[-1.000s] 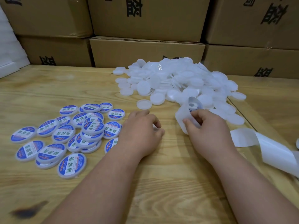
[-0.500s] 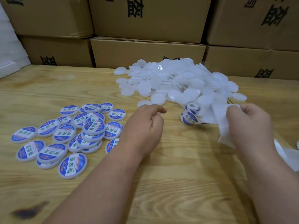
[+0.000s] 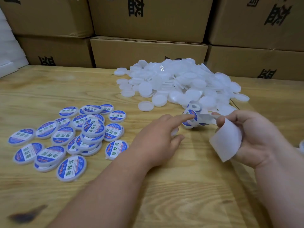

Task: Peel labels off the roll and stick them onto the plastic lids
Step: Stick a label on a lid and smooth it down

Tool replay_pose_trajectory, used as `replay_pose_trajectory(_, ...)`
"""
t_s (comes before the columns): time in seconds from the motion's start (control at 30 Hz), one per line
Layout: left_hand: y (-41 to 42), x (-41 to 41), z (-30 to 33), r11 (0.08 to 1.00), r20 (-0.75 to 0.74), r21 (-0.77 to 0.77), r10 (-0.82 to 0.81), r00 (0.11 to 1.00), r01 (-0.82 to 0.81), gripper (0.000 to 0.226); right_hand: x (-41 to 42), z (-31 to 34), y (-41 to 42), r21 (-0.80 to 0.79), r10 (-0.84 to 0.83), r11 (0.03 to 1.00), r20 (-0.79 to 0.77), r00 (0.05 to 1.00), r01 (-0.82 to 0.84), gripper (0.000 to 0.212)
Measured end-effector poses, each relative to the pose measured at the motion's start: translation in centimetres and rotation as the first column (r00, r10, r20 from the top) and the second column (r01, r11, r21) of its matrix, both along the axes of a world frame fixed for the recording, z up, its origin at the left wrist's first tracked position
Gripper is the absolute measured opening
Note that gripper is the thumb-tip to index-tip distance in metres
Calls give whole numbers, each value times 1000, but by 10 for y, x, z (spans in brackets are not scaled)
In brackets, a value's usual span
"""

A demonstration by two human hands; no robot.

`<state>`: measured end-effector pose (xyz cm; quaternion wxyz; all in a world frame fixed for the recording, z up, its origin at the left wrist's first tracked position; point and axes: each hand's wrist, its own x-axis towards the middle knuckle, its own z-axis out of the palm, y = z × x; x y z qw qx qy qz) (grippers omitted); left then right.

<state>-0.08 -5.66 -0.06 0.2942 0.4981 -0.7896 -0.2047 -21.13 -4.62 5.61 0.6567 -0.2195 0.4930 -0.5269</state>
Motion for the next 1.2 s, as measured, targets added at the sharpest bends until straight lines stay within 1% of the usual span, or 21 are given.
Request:
replay_pose_trajectory(0.07,-1,-6,-1,1000,81,-25,15,997,-13,58,2,0,1,-8,55,998,23,998,-55,53)
replay_pose_trajectory(0.13,-2,-13,-2,998,173,-58,31,984,-21,61,4,1,2,-7,99,995,42,994,-99,53)
replay_pose_trajectory(0.23,-4,-21,-6,994,238,-93,71,969,-50,61,4,2,3,3,165,986,44,985,-165,46)
replay_pose_trajectory(0.33,-6,-23,-7,988,226,-115,125,966,-101,55,4,1,1,14,212,977,49,976,-213,46)
replay_pose_trajectory(0.4,-8,-21,-7,984,212,-113,162,964,-141,43,4,2,1,1,236,972,30,971,-236,46)
replay_pose_trajectory(0.5,-11,-17,-8,972,187,-129,218,958,-196,23,6,5,3,-36,299,954,11,954,-298,29)
replay_pose_trajectory(0.53,-12,-16,-8,969,157,-128,230,961,-211,19,7,6,4,-43,309,950,-11,951,-309,26)
replay_pose_trajectory(0.6,-12,-15,-8,970,38,-85,230,973,-226,17,8,1,4,-50,294,951,-162,942,-305,25)
replay_pose_trajectory(0.63,-12,-15,-7,975,-39,-46,218,975,-220,18,9,-4,2,-67,269,953,-253,929,-294,29)
replay_pose_trajectory(0.7,-9,-15,-6,983,-200,39,184,962,-180,26,12,-9,1,-120,236,946,-380,894,-301,38)
replay_pose_trajectory(0.73,-7,-14,-5,985,-281,88,170,944,-151,31,14,-9,2,-139,242,933,-438,866,-331,36)
replay_pose_trajectory(0.8,-5,-13,-3,979,-416,187,156,896,-84,43,17,-11,4,-157,267,891,-578,771,-427,30)
replay_pose_trajectory(0.87,-5,-10,-1,968,-508,251,158,847,-30,51,18,-12,6,-173,266,843,-689,674,-509,28)
replay_pose_trajectory(0.9,-6,-9,0,962,-539,274,166,826,-14,48,19,-13,7,-181,273,816,-716,642,-548,24)
replay_pose_trajectory(0.93,-6,-8,1,956,-564,294,176,807,-3,42,22,-12,10,-179,285,797,-731,620,-577,19)
replay_pose_trajectory(0.97,-7,-7,1,951,-590,310,186,785,8,33,23,-12,11,-174,309,770,-741,597,-614,18)
replay_pose_trajectory(1.03,-7,-4,2,949,-657,313,190,730,35,17,26,-11,12,-176,322,758,-737,594,-628,16)
replay_pose_trajectory(1.07,-7,-3,1,950,-684,310,190,704,45,14,28,-11,12,-193,299,774,-728,617,-603,16)
replay_pose_trajectory(1.1,-8,-2,1,950,-703,309,190,685,53,14,27,-14,9,-223,258,796,-715,650,-562,21)
replay_pose_trajectory(1.13,-8,-1,2,949,-718,308,188,670,64,14,29,-15,7,-258,198,836,-681,705,-485,23)
replay_pose_trajectory(1.2,-7,-1,2,948,-738,305,173,652,94,12,28,-18,2,-313,79,894,-593,801,-320,13)
